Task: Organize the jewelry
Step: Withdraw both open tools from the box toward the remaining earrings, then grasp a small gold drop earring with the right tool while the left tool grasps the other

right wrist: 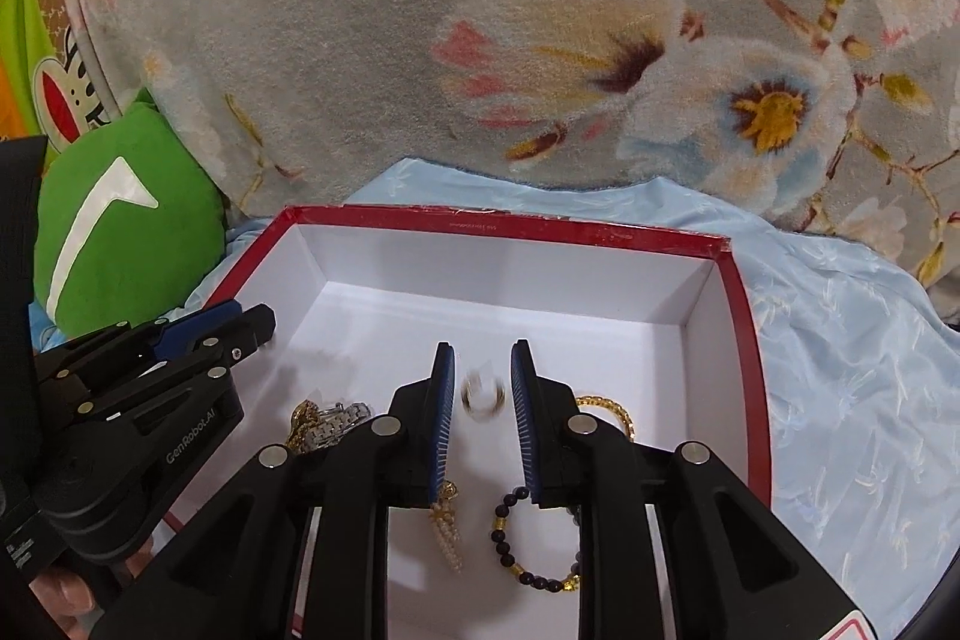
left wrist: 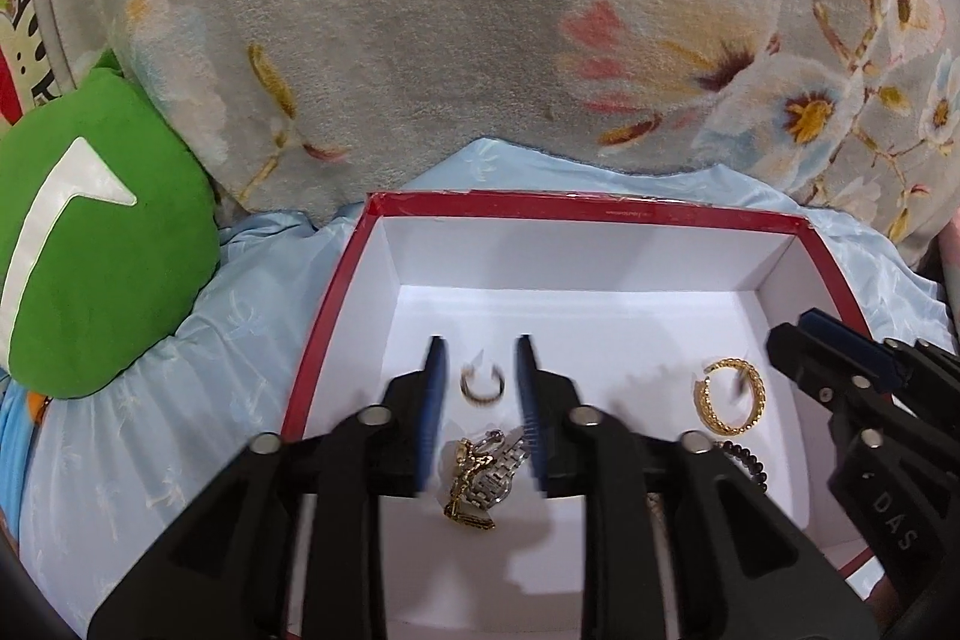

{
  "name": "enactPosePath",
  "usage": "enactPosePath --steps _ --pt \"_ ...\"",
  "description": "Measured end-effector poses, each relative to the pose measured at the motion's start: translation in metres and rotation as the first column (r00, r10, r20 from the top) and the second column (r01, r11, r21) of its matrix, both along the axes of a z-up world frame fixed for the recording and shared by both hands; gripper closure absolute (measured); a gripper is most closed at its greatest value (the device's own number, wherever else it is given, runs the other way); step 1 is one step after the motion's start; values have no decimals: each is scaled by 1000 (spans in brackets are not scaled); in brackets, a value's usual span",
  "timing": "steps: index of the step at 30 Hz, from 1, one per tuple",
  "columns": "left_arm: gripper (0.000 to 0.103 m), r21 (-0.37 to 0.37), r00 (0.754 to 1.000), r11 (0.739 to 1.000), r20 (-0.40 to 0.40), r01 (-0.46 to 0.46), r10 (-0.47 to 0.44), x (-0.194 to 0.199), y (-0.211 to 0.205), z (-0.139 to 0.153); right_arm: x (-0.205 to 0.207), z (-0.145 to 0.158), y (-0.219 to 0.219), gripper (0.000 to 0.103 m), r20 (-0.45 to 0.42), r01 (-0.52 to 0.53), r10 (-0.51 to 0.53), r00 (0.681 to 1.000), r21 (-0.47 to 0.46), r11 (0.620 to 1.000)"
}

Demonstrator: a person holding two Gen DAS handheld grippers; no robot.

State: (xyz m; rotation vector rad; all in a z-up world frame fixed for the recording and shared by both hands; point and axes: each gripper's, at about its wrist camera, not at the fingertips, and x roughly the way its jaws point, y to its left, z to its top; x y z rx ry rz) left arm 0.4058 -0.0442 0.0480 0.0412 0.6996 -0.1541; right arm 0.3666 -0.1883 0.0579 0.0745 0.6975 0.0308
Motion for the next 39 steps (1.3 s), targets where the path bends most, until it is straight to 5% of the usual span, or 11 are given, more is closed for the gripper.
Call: enactPosePath --steps 4,18,28,39 --pt "42 -31 999 999 28 -18 19 -7 9 7 -12 8 -7 76 24 10 -10 1000 14 1000" --pt "42 -57 999 998 34 -12 14 -88 49 23 -131 3 -21 73 4 23 -23 1000 16 1000" --pt "42 -26 993 997 -90 71 -73 -193 48 -28 -238 -58 -12 73 -158 -3 6 987 21 1000" --pt "42 -60 954 982 -235 178 -187 -254 12 -78 -264 -108 17 74 -269 -68 68 961 7 998"
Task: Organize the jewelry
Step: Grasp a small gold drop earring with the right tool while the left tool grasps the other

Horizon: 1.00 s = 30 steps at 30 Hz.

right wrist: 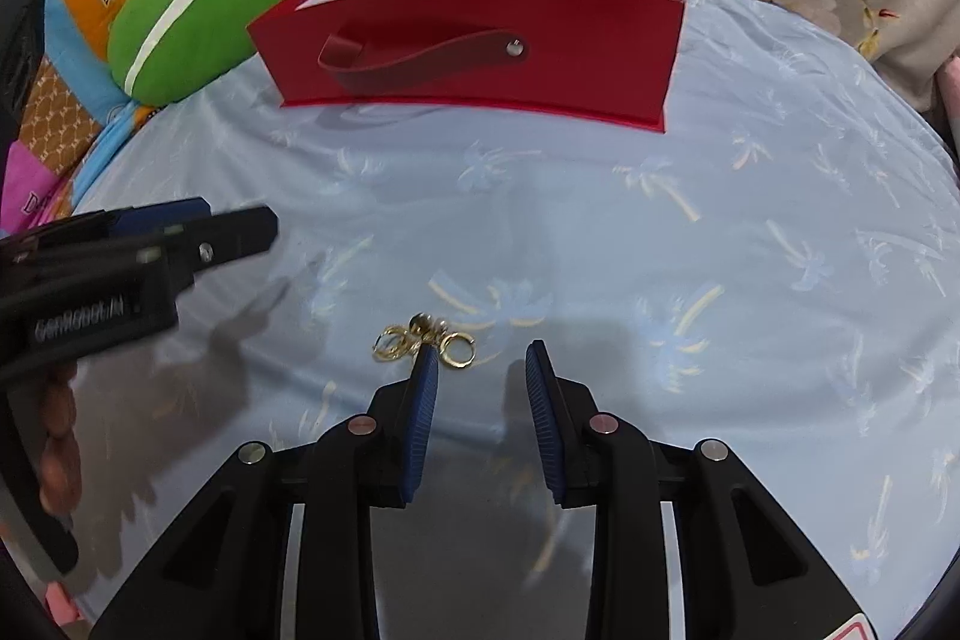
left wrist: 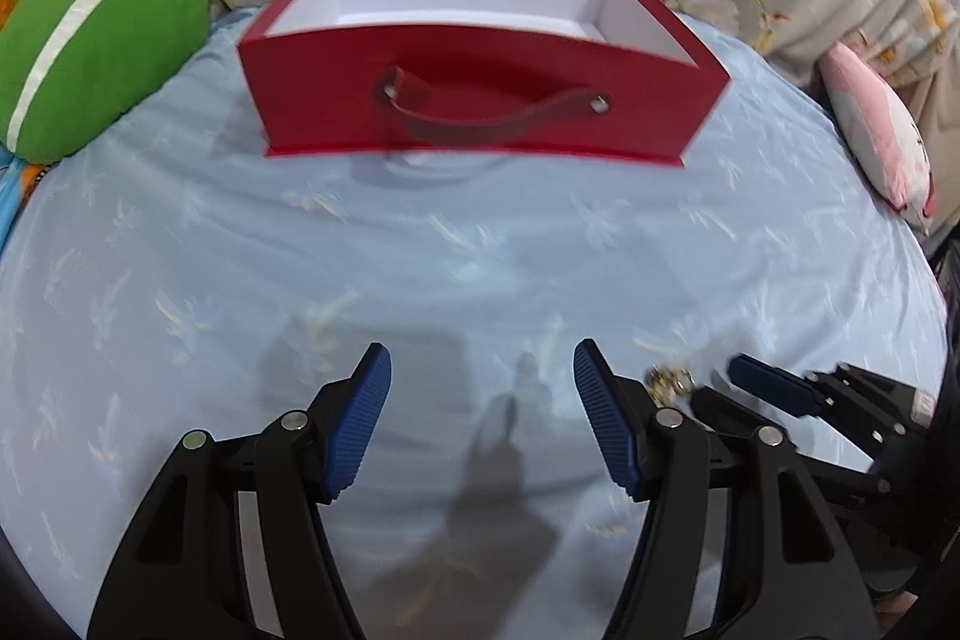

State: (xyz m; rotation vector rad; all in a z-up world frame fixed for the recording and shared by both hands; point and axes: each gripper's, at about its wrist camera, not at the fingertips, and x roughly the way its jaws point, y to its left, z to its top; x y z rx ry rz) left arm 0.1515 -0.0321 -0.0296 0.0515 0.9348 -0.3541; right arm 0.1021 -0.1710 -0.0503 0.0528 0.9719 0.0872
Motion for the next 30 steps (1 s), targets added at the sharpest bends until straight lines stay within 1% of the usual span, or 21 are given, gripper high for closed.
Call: enactPosePath --steps 5,8,14,19,25,27,30 --pt "42 8 999 1000 -24 29 -29 -11 -11 -10 4 -4 3 78 4 -5 5 1000 -8 1000" --pt "43 10 999 999 -33 32 -32 -12 -14 -15 8 -4 3 83 12 -7 7 1000 -18 1000" --pt "43 10 998 999 -45 47 -46 -12 -18 -18 13 -5 1 92 15 -2 3 1000 -11 1000" --pt "43 3 996 998 -54 68 -68 -13 -25 -19 11 -2 -10 92 15 36 -36 999 7 999" --pt "42 -4 993 995 -65 99 -99 -13 -40 -23 4 9 -28 92 34 82 -82 996 14 997" --pt "42 -1 992 994 -69 107 -107 -13 -46 -26 3 12 -32 92 39 89 -89 995 11 996" --pt "43 19 992 993 -50 117 -116 -13 -55 -27 2 15 -36 92 42 100 -100 994 16 995"
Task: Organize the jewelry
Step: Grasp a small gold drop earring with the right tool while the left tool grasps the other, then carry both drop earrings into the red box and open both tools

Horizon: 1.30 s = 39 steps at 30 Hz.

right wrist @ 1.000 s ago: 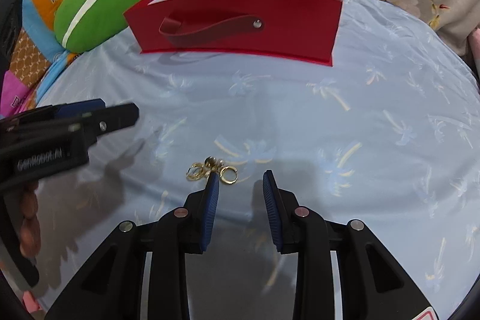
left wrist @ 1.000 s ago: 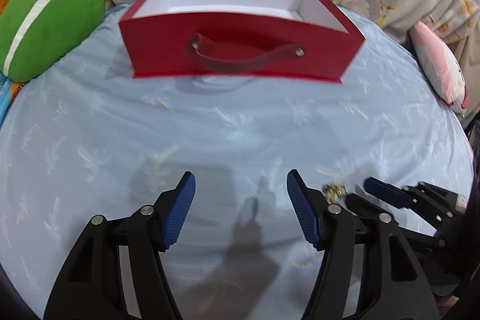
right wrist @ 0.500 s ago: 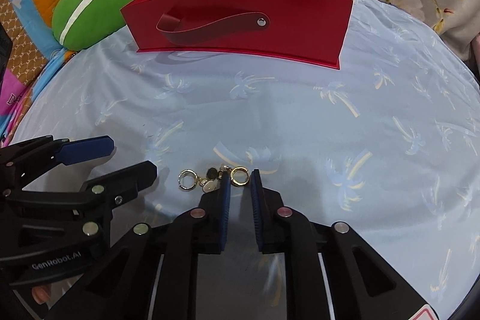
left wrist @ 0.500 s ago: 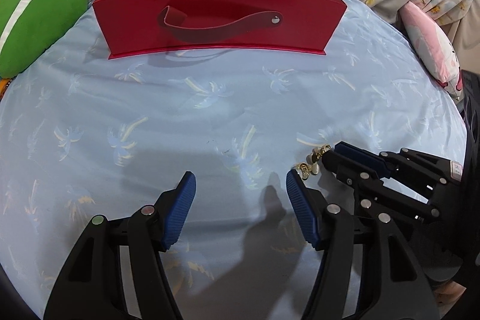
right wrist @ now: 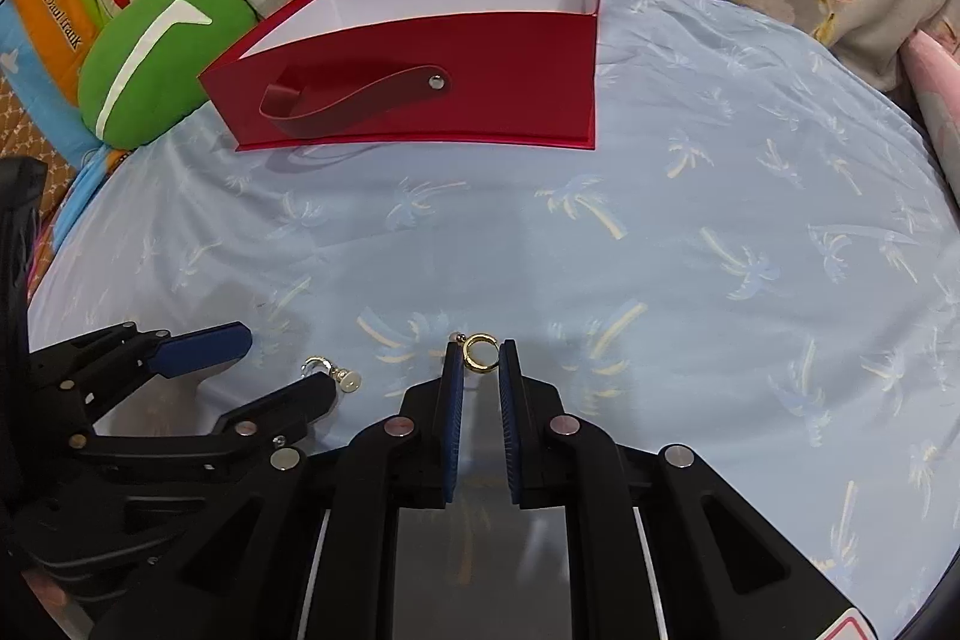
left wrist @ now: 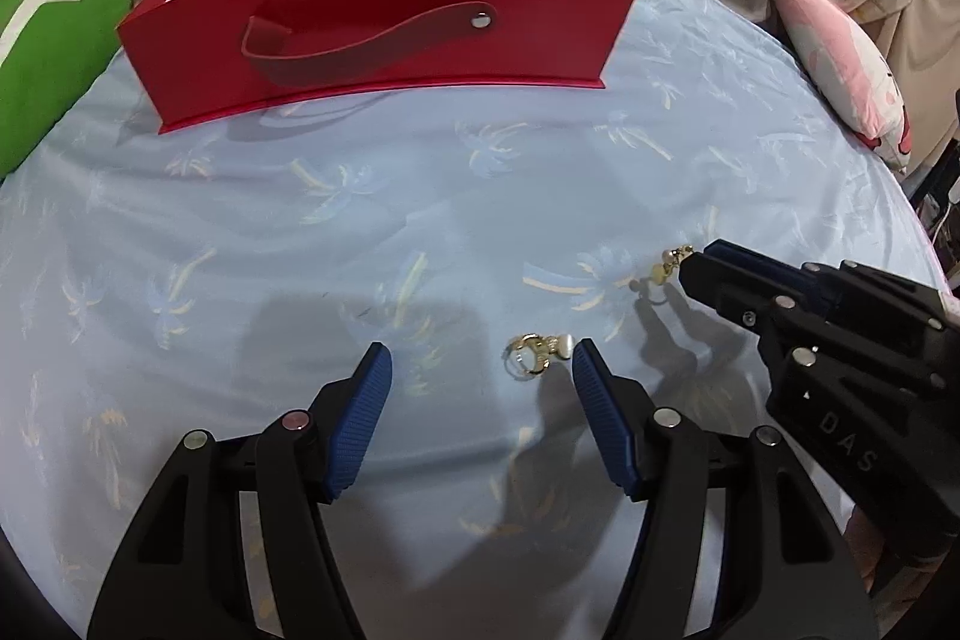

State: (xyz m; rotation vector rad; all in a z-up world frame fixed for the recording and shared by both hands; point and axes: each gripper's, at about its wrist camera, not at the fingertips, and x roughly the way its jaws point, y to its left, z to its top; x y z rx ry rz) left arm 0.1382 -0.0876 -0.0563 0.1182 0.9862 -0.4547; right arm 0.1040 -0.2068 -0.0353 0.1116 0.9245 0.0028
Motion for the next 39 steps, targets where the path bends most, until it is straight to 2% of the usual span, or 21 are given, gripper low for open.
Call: enactPosePath --steps 3,7,9,12,15,21,24,30,34,39 --pt "55 -7 1000 1000 0 7 -7 1 -3 0 0 1 -2 92 3 2 -2 1000 4 1000" --pt "85 -21 1000 1000 -15 15 -15 4 -3 1 -1 3 -1 92 7 0 0 1000 15 1000" --pt "93 -44 999 999 -33 19 -20 5 -1 1 -1 6 -1 92 12 -2 1 1000 19 1000" --pt "93 -48 1000 999 -18 10 -11 5 3 7 0 14 1 92 28 -5 4 1000 32 999" --pt "93 -83 1000 997 -8 -10 9 9 14 19 5 25 2 92 53 -12 11 999 34 999" --pt "93 -79 992 995 113 -53 62 36 38 65 39 66 4 92 148 -44 42 988 12 999" --pt "93 -65 976 994 196 -86 97 60 49 92 66 91 4 92 205 -57 55 977 0 998" --pt "93 -50 925 988 347 -144 153 127 58 143 138 127 6 92 271 -68 64 960 5 998" --pt "93 -58 910 984 375 -166 176 174 55 159 193 134 7 92 268 -71 59 962 37 997" --pt "93 -36 905 980 379 -194 194 227 45 154 243 124 14 92 239 -71 64 969 20 997"
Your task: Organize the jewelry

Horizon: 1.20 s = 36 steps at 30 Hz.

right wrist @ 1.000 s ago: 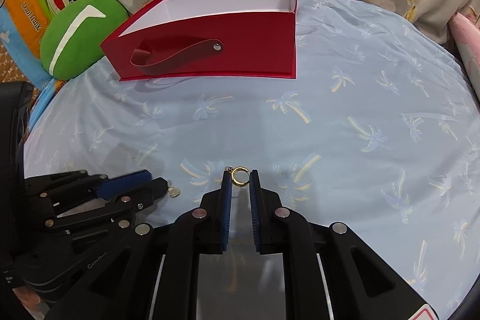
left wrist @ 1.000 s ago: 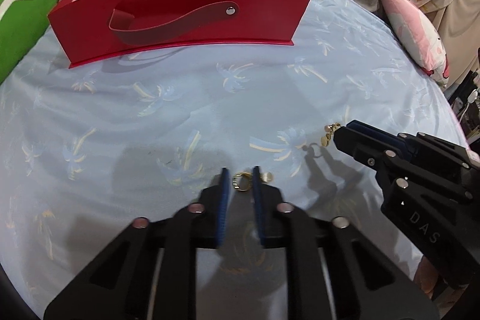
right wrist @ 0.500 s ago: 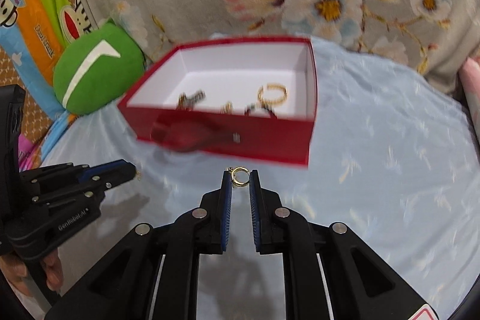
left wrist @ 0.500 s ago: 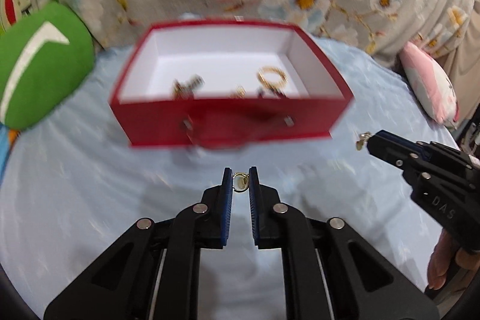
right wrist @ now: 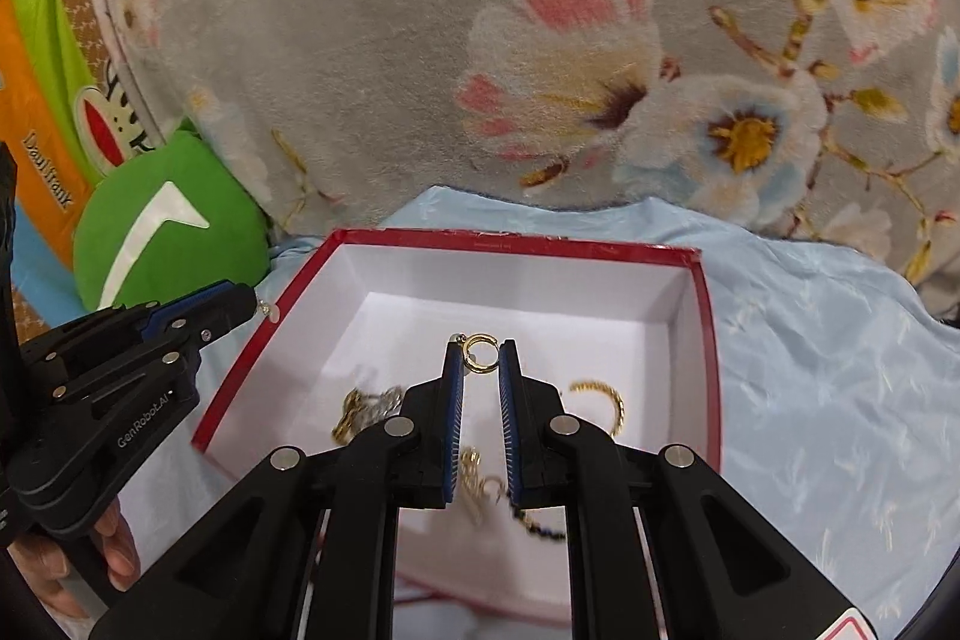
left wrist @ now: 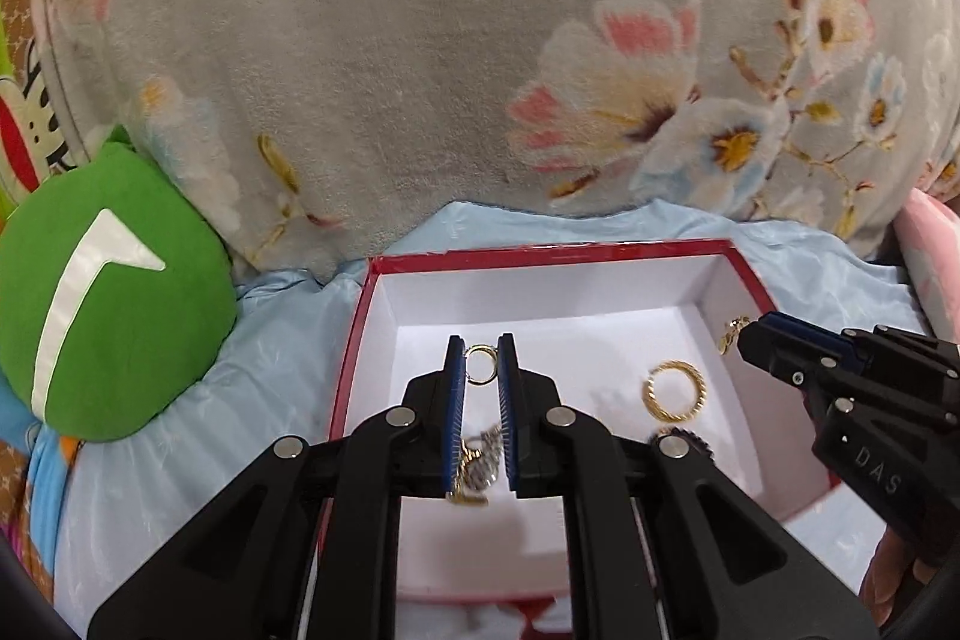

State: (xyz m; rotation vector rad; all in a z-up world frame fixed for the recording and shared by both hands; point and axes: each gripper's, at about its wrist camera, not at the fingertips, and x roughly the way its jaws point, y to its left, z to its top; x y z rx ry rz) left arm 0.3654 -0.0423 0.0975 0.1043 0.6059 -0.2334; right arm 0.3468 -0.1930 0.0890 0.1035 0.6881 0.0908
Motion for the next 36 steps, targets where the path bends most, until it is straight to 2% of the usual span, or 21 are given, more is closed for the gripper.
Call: enactPosePath --steps 6,14,25,36 --pt "93 8 998 1000 -46 -29 30 45 -6 -24 39 -25 -2 92 -58 10 -9 998 18 1000" --pt "93 18 996 999 -78 -42 43 68 -15 -44 59 -47 -3 92 -102 27 -26 994 16 1000" --pt "91 4 991 997 -112 -78 78 75 -15 -55 58 -45 -1 89 -84 31 -31 996 4 1000" --pt "91 11 991 997 -111 -77 78 73 -17 -55 55 -43 3 89 -72 31 -33 997 -30 999"
